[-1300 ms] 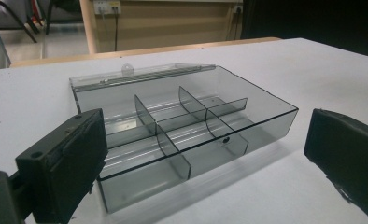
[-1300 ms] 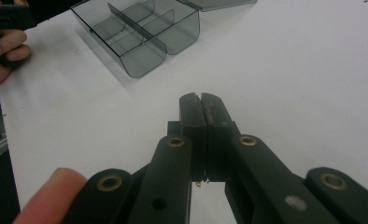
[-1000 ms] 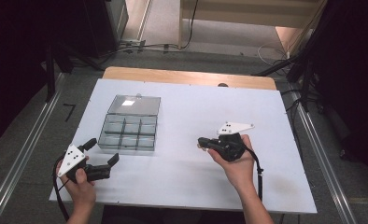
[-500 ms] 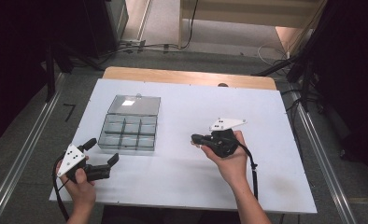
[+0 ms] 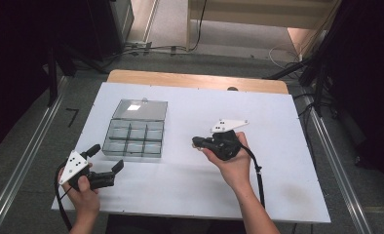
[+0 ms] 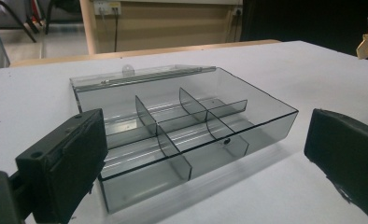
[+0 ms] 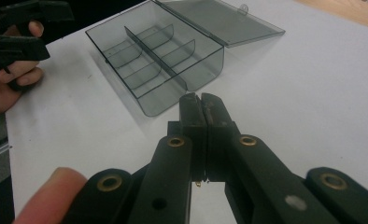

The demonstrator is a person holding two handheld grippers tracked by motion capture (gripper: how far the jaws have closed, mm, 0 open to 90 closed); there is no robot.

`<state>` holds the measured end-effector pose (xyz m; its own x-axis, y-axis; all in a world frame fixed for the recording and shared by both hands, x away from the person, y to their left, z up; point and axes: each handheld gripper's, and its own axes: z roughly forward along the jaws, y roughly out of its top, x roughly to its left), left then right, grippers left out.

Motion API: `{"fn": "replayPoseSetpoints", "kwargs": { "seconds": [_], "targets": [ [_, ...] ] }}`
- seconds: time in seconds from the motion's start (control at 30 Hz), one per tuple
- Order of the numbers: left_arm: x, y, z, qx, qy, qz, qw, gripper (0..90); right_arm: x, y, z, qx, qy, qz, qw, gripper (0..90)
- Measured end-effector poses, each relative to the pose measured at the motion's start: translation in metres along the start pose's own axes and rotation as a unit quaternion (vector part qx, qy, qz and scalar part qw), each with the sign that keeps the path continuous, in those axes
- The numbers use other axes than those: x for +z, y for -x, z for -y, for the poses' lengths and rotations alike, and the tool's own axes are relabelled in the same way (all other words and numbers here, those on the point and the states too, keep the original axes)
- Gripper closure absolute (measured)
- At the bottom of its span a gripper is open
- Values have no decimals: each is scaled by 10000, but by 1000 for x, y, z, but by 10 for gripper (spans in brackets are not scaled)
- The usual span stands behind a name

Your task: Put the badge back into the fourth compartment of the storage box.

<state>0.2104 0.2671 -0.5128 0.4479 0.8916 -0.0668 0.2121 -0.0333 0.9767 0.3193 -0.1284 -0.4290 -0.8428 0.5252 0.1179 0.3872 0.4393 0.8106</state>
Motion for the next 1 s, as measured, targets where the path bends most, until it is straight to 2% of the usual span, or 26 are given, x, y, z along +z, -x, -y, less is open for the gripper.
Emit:
{"fn": "replayPoseSetpoints", "kwargs": {
  "seconds": [1.0],
  "targets": [
    [0,-1,0,-30,27,22,10000,0,24,-11,-32,-203,48,-122,9997,872]
  ]
}}
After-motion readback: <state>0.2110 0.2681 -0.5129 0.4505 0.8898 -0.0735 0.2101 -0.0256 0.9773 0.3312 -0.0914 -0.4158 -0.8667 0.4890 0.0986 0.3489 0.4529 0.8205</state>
